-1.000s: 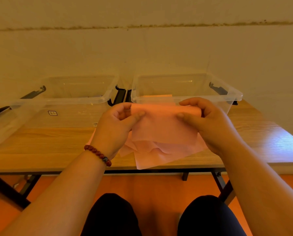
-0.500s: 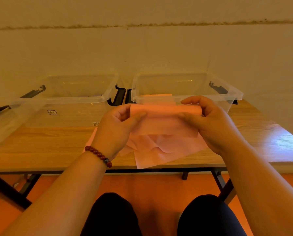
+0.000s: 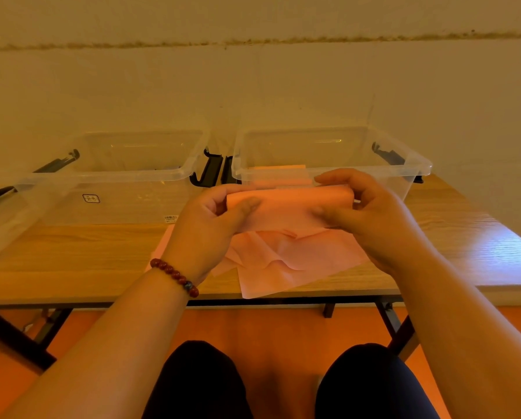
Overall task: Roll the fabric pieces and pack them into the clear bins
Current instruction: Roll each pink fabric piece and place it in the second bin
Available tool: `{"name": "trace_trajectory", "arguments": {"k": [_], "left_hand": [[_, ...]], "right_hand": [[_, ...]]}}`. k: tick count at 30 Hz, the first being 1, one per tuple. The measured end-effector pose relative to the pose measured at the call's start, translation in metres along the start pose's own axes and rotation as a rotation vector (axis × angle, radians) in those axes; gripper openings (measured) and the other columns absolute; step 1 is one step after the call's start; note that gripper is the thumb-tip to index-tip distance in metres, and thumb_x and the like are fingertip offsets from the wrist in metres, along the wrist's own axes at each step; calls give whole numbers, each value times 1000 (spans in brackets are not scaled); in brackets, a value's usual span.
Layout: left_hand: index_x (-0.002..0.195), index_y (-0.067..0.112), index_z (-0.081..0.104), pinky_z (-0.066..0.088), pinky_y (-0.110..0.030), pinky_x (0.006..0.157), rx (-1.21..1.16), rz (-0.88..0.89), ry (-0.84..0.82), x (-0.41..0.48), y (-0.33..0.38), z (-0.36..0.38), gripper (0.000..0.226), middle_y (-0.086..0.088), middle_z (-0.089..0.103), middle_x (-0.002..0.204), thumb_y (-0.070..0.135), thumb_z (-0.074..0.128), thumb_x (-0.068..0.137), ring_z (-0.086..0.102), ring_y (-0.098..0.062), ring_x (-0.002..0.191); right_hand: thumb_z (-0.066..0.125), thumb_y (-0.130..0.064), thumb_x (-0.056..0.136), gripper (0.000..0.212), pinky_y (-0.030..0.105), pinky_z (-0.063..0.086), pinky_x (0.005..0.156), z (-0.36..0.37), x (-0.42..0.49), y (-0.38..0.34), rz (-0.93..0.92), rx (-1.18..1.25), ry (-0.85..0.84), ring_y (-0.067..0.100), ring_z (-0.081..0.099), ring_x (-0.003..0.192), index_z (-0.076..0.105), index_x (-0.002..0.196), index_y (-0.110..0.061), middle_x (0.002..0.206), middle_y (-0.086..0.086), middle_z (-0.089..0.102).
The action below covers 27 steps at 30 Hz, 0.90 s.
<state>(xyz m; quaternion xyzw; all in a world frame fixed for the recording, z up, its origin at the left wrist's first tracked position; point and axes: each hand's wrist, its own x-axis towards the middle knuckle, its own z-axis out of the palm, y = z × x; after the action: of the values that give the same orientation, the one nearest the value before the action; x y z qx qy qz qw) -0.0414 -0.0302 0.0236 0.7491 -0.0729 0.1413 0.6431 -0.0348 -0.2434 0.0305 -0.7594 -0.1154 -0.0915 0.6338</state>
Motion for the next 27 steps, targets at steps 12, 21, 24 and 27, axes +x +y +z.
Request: {"name": "trace_trajectory", "arguments": {"k": [12,21,24,27], "left_hand": [[93,26,66,54,-15,64,-113,-5,-2,-2,1,1,20,2,68,97,8,67,84,69,-6,82],[95,44,62,58,-24,74,11,16,-36,-1,-3,-3,31,15,62,106,19,73,80,65,0,88],[96,39,64,58,-26,77,54,-1,1,1,-4,-3,26,15,62,102,19,72,81,64,-1,86],[91,42,62,56,-24,77,115,14,5,1,-6,-4,25,18,61,97,21,71,81,61,2,87]], "right_hand": [[76,-21,81,26,17,56,65,3,-1,-2,-54,-152,-1,-2,64,72,64,92,-41,93,-20,63],[74,-23,83,17,12,51,64,6,2,0,-115,-244,-10,-2,63,67,68,96,-32,83,-9,69],[74,-26,83,26,1,39,75,6,4,2,-229,-444,-30,-17,53,86,65,105,-35,100,-22,61],[73,-25,85,37,18,43,87,7,7,8,-430,-743,-51,3,55,103,65,121,-25,113,-7,63]]}}
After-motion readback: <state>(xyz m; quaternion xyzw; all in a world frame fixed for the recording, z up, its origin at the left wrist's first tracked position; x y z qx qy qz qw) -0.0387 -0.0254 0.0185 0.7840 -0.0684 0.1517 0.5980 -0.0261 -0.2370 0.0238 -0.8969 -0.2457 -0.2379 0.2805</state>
